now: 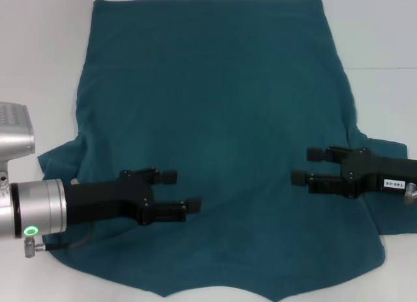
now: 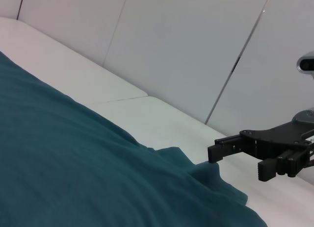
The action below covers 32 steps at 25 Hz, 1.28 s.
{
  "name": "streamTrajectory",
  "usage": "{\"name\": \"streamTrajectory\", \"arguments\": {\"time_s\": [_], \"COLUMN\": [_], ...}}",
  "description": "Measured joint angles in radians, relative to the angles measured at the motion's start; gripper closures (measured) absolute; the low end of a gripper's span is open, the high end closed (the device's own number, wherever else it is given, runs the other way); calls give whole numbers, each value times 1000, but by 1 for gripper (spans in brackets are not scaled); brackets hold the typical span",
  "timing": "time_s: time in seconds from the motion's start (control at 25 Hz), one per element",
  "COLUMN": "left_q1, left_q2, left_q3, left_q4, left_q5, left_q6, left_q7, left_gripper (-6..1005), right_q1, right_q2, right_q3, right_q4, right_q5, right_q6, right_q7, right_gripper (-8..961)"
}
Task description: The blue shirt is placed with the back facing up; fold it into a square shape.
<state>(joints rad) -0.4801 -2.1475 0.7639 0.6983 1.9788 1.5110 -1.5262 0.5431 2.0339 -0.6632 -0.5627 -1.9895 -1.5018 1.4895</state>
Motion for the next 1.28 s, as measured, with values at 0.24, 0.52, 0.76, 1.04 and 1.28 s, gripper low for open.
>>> {"name": "streamTrajectory", "arguments": {"time_s": [0.24, 0.52, 0.76, 1.04, 1.28], "left_q1": [-2, -2, 8, 27, 68], "left_q2": [0, -2, -10, -11, 3], "left_q3": [0, -11, -57, -193, -287], "left_q4": [0, -1, -3, -7, 22], "left_q5": [0, -7, -9, -11, 6], "left_q6": [0, -6, -82, -121, -122], "left_q7": [0, -13, -58, -111, -137], "left_gripper": [65, 65, 66, 66, 66], "right_q1": [0, 0, 0, 3, 10], "right_q2": [1, 8, 13, 24, 30], "right_q3": [1, 2, 2, 2, 2], "right_q4": [3, 3, 2, 2, 5], "right_q5": [0, 0, 2, 13, 13], "right_q6": [-1, -1, 1, -6, -4], "right_q7": [0, 0, 0, 1, 13], "right_gripper": [53, 54, 53, 54, 54]}}
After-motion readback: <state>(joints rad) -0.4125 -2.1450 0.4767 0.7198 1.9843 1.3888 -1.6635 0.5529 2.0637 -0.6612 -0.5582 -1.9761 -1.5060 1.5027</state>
